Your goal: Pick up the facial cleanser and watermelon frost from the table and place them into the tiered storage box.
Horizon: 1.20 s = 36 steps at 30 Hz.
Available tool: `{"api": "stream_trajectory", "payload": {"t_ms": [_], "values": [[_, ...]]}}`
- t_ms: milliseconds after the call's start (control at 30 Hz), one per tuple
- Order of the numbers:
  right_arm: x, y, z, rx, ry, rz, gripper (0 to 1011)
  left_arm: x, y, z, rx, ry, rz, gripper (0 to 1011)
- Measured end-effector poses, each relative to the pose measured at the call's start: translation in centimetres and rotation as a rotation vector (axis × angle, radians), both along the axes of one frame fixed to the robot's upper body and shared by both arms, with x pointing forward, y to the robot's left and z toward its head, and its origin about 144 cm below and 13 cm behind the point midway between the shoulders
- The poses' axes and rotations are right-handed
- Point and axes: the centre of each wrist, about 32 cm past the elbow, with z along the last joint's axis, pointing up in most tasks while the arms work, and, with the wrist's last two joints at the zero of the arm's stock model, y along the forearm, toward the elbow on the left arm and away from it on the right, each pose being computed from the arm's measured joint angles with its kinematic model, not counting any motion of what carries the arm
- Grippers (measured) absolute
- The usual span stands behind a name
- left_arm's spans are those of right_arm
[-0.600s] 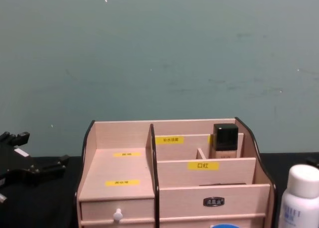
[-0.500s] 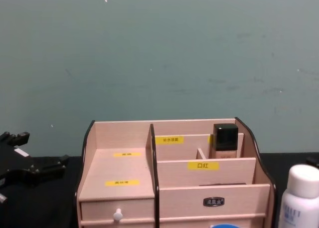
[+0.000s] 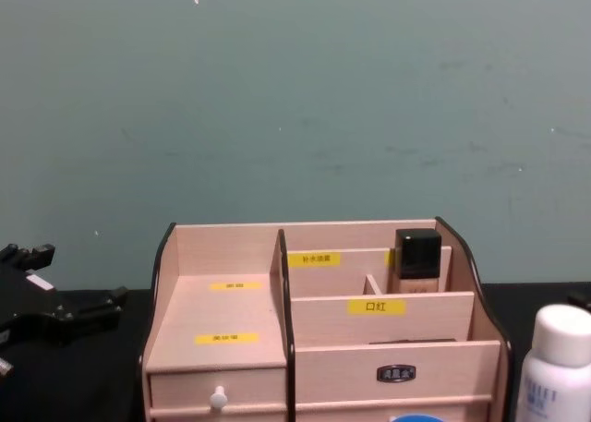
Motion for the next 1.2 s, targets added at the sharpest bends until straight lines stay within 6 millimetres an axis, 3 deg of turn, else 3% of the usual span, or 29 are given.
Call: {"api": "stream_trajectory", "payload": {"t_ms": [733,900,1200], "values": [[0.0,0.0,0.0,0.0,0.0,0.0,1002,0.0,0.0,0.0,0.0,0.0,0.0,1010],[0.8,-0.2,0.0,0.028,0.017,0.005,1002,0.0,0.0,0.0,0.0,0.0,0.0,1010],[0.9,-0.8,2.3,0.049,-0.004,0.076,1002,0.0,0.0,0.0,0.0,0.0,0.0,1009]]}}
